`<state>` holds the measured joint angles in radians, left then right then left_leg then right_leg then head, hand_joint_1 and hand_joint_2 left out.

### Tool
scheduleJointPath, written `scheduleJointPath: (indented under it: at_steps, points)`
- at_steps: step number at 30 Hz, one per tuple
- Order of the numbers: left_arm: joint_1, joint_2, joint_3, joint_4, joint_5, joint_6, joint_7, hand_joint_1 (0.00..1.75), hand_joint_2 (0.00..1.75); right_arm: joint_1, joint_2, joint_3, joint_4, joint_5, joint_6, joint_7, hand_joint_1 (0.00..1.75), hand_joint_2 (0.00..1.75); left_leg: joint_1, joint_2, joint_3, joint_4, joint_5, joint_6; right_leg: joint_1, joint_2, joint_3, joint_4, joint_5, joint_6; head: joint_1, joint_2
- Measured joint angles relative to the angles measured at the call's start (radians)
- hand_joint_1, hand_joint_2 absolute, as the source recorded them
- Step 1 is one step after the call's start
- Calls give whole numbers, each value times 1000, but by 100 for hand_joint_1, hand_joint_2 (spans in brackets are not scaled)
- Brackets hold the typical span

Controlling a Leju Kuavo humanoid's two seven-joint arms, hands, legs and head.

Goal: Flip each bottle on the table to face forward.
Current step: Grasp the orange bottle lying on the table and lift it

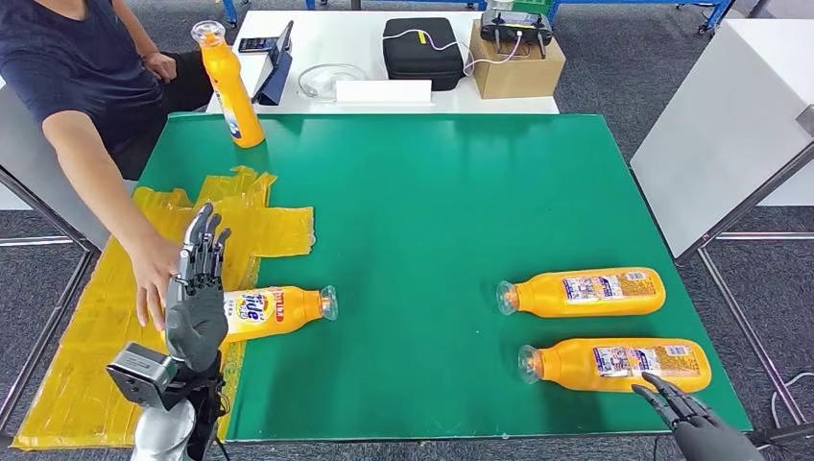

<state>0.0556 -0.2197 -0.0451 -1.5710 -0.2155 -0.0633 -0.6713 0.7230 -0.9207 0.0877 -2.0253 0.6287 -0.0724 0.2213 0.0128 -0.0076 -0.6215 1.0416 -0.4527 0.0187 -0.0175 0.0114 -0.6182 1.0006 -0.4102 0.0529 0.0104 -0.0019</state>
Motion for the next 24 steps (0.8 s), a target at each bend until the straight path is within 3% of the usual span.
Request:
scheduleJointPath:
  at_steps: [4, 9, 16, 24]
  points:
    - [-15, 3, -7, 13, 4, -15, 2, 0, 0, -108, 176, -230, 133, 142, 192, -168, 0, 175, 0, 1, 0, 0, 0, 0, -1, 0, 0, 0, 0, 0, 0, 0]
    - [-39, 7, -21, 34, 11, -35, 4, 0, 0, -292, 307, -417, 340, 262, 260, -281, 0, 175, -1, 2, 1, 0, 1, 1, -2, 0, 1, 0, 1, 0, 0, 0]
    - [-73, 11, -42, 68, 23, -58, 0, 0, 0, -517, 387, -482, 599, 342, 240, -334, 0, 175, -1, 3, 1, 0, 1, 2, -2, 0, 1, 0, 1, 1, 0, 0]
    - [-82, 14, -48, 86, 25, -62, -3, 0, 0, -632, 418, -433, 720, 339, 226, -335, 0, 175, -1, 1, 0, 0, 1, 1, -2, 0, 1, 0, 1, 1, 0, 0]
